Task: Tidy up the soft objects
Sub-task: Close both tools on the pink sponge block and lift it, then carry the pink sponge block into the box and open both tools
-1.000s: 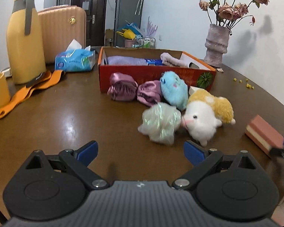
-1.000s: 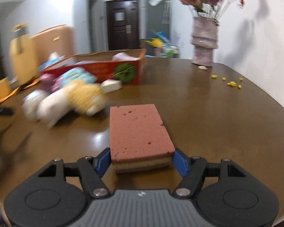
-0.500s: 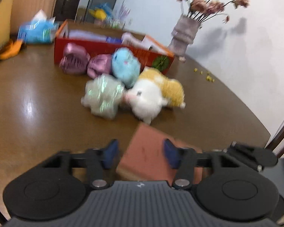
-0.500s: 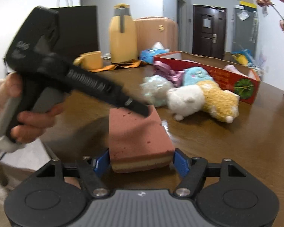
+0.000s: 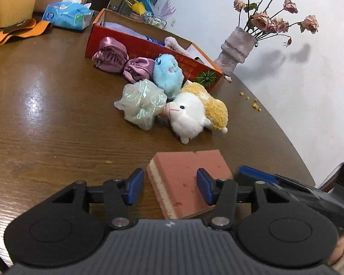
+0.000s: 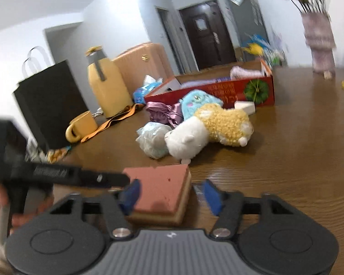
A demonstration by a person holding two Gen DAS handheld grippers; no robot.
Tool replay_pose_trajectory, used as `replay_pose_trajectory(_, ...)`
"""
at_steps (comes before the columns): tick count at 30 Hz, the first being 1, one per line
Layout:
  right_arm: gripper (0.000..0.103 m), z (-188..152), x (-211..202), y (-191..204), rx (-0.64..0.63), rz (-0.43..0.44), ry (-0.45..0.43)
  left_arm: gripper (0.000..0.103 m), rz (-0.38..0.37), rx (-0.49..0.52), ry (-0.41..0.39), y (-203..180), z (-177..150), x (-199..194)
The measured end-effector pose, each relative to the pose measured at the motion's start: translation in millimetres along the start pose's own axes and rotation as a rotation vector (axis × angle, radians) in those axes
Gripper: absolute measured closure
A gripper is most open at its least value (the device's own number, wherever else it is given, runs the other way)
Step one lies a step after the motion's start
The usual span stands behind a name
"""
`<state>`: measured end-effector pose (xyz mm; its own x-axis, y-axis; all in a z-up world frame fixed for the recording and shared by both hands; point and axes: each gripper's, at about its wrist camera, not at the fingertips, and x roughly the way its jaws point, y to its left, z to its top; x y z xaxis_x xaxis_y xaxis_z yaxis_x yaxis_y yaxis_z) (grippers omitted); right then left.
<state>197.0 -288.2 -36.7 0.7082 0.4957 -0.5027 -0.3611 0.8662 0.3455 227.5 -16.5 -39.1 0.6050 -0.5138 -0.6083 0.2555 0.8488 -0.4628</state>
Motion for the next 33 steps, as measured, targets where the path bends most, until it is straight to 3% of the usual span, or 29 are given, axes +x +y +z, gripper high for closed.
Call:
replay_pose_trajectory(3, 0.065, 0, 19, -6, 0.069, -0.030, 0.022, 0.060, -0.011, 0.016, -0.014, -2, -4, 1)
replay_pose_trajectory(7, 0.080, -5, 25, -15, 0.166, 0.030, 0.023, 0.068, -0.028, 0.013, -0.025, 1, -8, 2)
replay_pose_trajectory(13, 0.082, -8, 16, 3, 0.107, -0.019, 0.050, 0.069, -0.060, 0.014, -0.005, 4, -9, -1)
replay_pose_trajectory(18, 0.082, -10, 16, -6, 0.178, -0.004, 0.033, 0.070, -0.082, -0.011, -0.012, 8, -9, 2)
replay_pose_trajectory(23, 0.082, -5, 10, 5, 0.074, -0.029, 0.018, 0.077, -0.130, -0.030, -0.028, 10, 1, -2)
replay_pose_trajectory(26, 0.082, 17, -3, 3, 0.071, 0.004, -0.043, 0.077, -0.171, 0.016, -0.098, -3, 34, -12)
replay_pose_trajectory(29, 0.082, 69, -8, -4, 0.030, 0.009, -0.132, 0.078, -0.207, 0.082, -0.186, -21, 92, -8)
replay_pose_trajectory(31, 0.083, 113, 2, -14, 0.000, -0.008, -0.175, 0.078, -0.219, 0.074, -0.227, -29, 141, 9)
replay_pose_trajectory(33, 0.083, 156, 21, -28, -0.028, -0.043, -0.187, 0.078, -0.197, 0.066, -0.207, -33, 188, 44)
